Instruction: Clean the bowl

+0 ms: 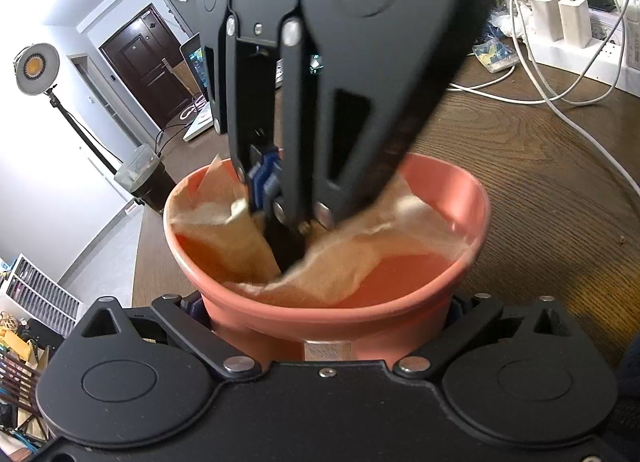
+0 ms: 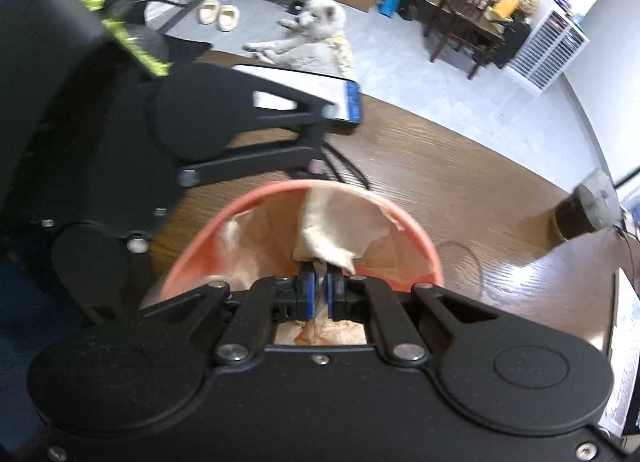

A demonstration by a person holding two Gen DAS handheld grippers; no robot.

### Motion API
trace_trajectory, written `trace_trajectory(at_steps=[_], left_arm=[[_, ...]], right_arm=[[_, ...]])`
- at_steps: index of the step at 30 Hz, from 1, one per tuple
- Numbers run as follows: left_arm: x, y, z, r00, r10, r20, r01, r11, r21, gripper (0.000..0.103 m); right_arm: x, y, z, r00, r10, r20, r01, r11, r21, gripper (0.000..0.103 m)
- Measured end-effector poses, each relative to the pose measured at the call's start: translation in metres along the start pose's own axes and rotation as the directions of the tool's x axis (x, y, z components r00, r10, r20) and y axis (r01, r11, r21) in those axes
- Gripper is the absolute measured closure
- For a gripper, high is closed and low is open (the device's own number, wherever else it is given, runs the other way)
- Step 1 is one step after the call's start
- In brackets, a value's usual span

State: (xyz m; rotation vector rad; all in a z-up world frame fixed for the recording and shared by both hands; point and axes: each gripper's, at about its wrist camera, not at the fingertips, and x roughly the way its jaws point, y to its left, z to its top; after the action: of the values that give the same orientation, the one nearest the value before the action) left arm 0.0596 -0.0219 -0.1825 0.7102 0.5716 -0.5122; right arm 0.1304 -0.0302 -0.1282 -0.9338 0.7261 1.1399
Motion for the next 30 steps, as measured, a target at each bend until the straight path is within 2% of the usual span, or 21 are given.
trace_trajectory(at_steps=[9,19,30], left_arm=[[0.002,0.001,-0.003,1.0,-0.002,0.004,0.002,1.0,0.002,0.004],[0.001,0.002,-0.002,1.0,-0.001,0.008,0.001,1.0,0.003,0.004],[0.0,0.002,-0.002,1.0,0.001,0.005,-0.001,1.0,0.0,0.004]], right_arm=[[0.0,-0.011,-0.02,0.998,-0.023,-0.055,0.024,1.0,0.02,0.097],[-0.002,-0.007,-0.044,0.992,0.006,-0.123,-0.001,0.999,0.036,0.097],[-0.014,0.013,-0.045,0.991,0.05,-0.123,-0.045,0.998,0.038,0.097]])
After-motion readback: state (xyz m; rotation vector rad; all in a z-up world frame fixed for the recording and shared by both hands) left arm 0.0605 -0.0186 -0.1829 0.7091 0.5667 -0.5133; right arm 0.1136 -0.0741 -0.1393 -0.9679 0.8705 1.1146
